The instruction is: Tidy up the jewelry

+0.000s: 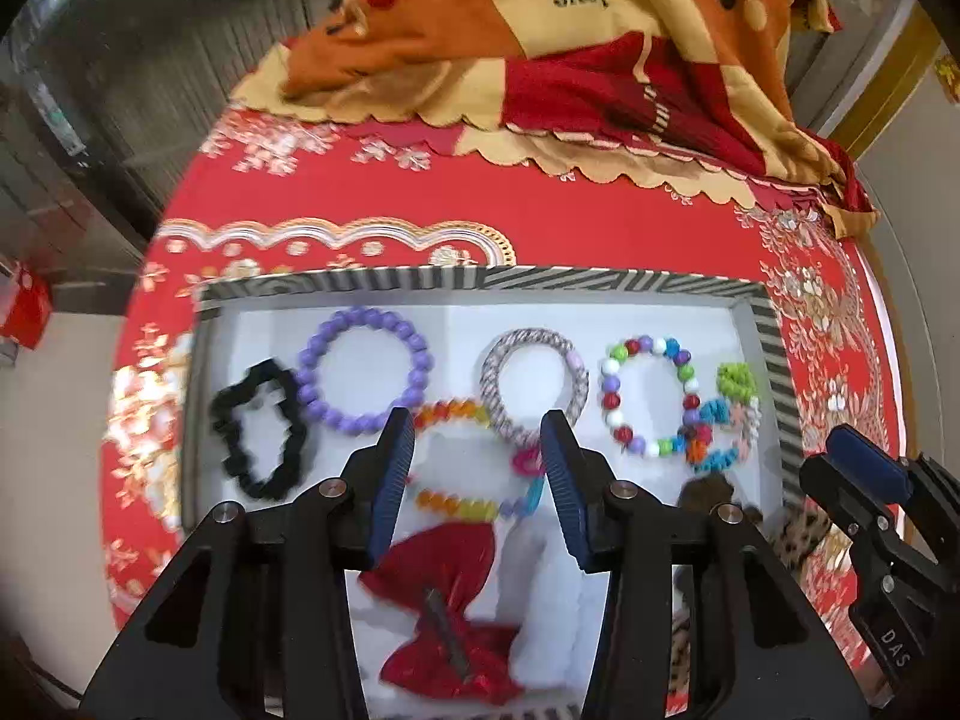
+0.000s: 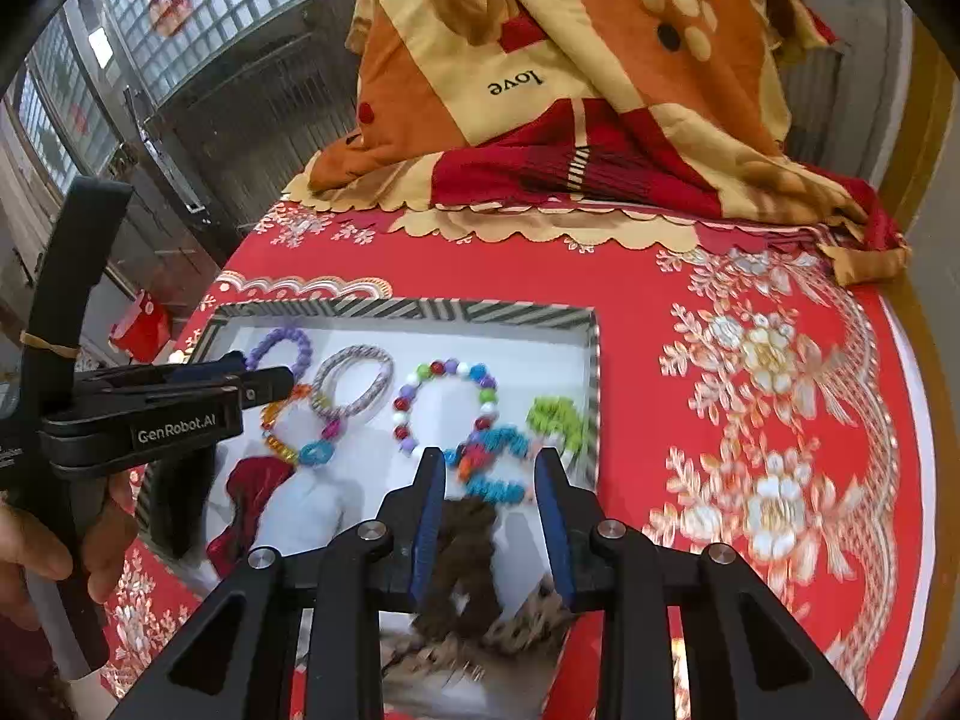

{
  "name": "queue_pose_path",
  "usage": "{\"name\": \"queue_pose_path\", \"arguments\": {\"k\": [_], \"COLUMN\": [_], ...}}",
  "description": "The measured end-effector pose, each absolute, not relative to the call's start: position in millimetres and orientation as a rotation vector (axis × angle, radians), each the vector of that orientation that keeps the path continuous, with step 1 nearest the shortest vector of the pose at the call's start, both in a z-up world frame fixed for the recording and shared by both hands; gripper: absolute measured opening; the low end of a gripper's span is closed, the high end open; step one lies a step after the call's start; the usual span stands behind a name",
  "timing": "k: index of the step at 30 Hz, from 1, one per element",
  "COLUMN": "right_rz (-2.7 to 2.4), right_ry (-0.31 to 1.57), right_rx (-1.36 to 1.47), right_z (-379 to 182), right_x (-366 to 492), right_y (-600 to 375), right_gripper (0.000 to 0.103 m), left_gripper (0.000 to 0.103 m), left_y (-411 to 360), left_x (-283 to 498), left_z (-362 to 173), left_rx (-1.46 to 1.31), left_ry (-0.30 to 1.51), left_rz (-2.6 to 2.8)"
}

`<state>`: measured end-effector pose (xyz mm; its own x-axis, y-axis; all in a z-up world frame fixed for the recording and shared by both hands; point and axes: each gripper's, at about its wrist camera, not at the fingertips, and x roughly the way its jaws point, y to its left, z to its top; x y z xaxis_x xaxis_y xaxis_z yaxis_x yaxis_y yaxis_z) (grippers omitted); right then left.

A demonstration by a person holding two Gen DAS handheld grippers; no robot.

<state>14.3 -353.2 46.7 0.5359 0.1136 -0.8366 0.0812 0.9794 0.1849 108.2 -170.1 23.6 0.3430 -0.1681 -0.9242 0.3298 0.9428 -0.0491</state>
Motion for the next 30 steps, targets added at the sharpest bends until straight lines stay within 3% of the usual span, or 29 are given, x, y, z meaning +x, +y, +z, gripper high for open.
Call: {"name": "queue_pose_path", "arguments": {"k": [4,17,30], "right_rz": [0.001,-0.002,-0.005], "right_ry": [0.968,0.963,0.965], "right_rx": [0.233,0.263,0.255], "right_z": [56,62,69], "right_x": [-10,-58,-81], "right_y": [-337,-291,-276], "right_gripper": [0.039,0.040,0.040], "left_gripper": [0.043,0.043,0.043], "left_y": [-156,-106,-93], "left_x": [81,-3,-36], "left_z": [37,62,70], "left_rx": [0.158,0.141,0.126], "left_ry": [1.132,1.061,1.039], "left_rz": [-0.311,-0.272,-0.259]}}
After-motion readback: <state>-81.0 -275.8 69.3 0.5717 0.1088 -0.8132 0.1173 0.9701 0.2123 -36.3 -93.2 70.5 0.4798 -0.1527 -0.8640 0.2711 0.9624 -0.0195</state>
